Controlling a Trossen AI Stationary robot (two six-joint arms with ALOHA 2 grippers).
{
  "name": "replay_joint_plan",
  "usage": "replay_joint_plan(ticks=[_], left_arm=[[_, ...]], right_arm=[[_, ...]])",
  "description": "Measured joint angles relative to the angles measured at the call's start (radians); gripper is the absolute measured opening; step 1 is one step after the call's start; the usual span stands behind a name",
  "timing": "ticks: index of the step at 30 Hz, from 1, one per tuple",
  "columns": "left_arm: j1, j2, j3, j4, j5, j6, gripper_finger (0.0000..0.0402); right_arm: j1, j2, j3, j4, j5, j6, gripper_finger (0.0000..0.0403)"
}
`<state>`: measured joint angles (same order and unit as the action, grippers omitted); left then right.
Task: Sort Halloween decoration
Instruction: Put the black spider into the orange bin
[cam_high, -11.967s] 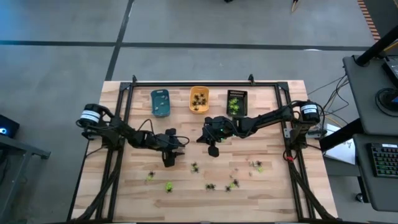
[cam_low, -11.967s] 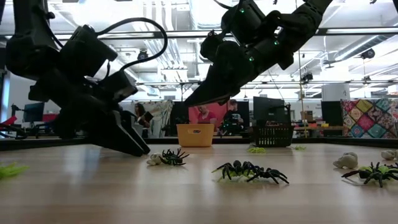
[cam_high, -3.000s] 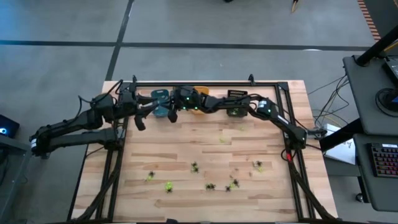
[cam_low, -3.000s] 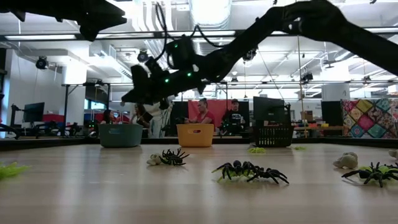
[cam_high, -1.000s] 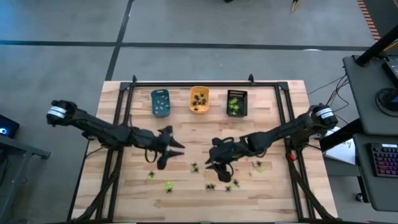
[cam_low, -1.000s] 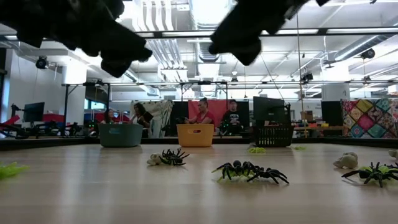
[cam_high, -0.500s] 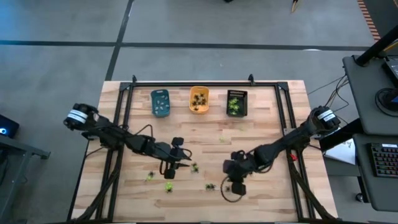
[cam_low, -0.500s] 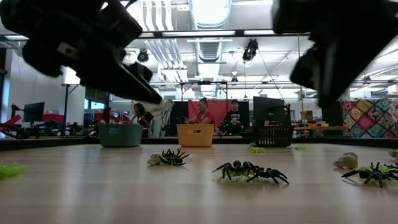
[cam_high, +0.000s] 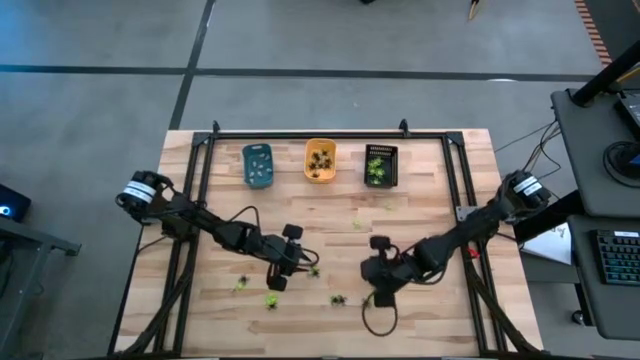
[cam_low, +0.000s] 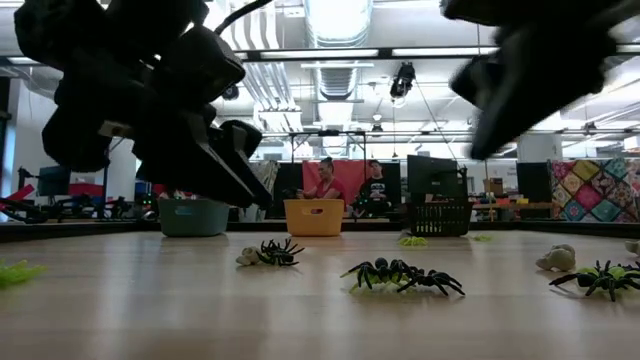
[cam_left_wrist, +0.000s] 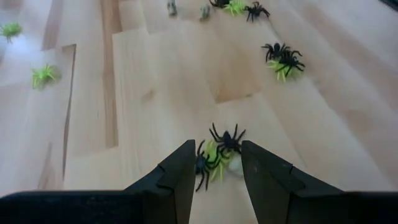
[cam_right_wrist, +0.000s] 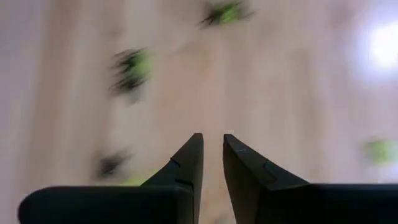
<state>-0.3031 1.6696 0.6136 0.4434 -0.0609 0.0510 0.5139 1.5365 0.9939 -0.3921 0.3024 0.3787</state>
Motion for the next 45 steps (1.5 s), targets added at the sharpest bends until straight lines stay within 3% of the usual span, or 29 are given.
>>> replay_joint_plan(ticks=[2, 15, 31, 45], left_arm=[[0.000, 0.002, 0.000, -0.017, -0.002, 0.030, 0.0113], [0.015, 0.036, 0.000, -0.021, -0.106, 0.126, 0.0113], [0.016, 0.101, 0.002, -0.010, -0.078, 0.094, 0.0115], [0.013, 0.086, 0.002, -0.023, -0.052, 0.153, 0.0160]], right_arm=[[-0.026, -0.012, -0.001, 0.010, 0.047, -0.073, 0.0049], [-0.134, -0.074, 0.000, 0.275, 0.061, -0.240, 0.0043], [-0.135, 0.034, 0.000, 0.301, 0.061, -0.179, 0.0043], [-0.135, 0.035, 0.000, 0.324, 0.061, -0.151, 0.0043]])
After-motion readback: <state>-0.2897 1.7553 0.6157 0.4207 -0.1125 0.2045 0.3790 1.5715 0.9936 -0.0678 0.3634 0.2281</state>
